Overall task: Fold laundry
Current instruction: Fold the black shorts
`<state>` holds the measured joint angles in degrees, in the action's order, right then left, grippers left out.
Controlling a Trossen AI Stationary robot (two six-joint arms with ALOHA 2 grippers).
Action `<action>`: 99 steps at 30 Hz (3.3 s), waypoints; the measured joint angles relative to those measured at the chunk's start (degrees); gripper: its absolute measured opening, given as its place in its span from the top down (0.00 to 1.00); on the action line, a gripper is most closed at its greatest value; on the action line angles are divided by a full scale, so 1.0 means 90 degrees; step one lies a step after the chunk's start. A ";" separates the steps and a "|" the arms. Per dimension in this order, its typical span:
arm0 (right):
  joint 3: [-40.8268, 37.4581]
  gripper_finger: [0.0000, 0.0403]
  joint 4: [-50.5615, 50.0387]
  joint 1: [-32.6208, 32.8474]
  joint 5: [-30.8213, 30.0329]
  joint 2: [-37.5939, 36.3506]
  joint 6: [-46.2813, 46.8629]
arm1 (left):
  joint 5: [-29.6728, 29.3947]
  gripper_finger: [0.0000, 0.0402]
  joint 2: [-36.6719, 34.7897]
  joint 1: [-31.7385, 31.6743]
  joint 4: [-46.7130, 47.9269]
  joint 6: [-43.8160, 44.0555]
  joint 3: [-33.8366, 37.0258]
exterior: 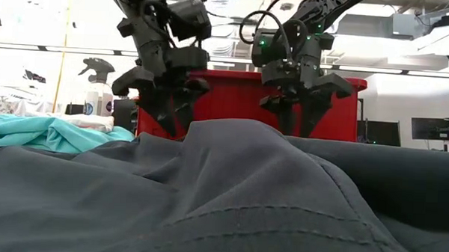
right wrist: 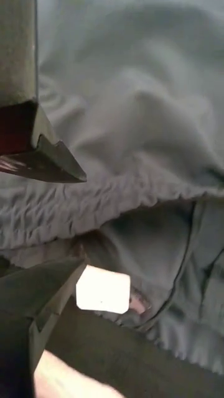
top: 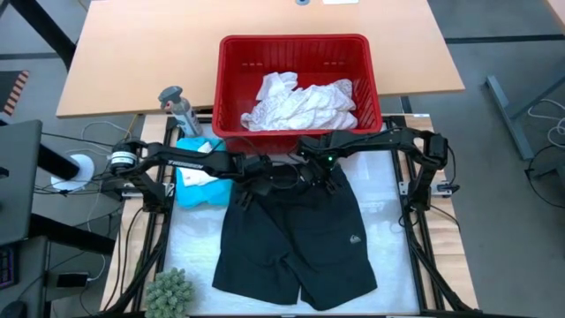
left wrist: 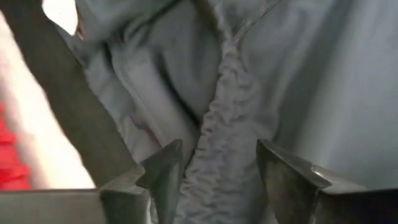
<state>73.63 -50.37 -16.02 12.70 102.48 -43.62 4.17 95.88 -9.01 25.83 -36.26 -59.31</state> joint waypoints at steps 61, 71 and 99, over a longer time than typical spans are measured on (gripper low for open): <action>-0.0257 0.96 -0.1481 -0.0267 -0.1854 -0.1593 0.1896 | -0.1538 1.00 0.0118 -0.0080 0.1384 0.0943 -0.1458; -0.0253 0.96 -0.1483 -0.0515 -0.2582 -0.1882 0.3559 | -0.1848 1.00 0.0127 -0.0445 0.1386 0.1436 -0.1576; -0.1470 0.48 0.0895 -0.0586 -0.0780 -0.1433 0.1057 | -0.1479 1.00 0.0193 -0.0576 0.0880 0.1610 -0.1511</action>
<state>60.40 -42.32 -21.30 5.68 89.58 -34.11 -9.14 97.62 -14.20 33.75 -21.77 -72.90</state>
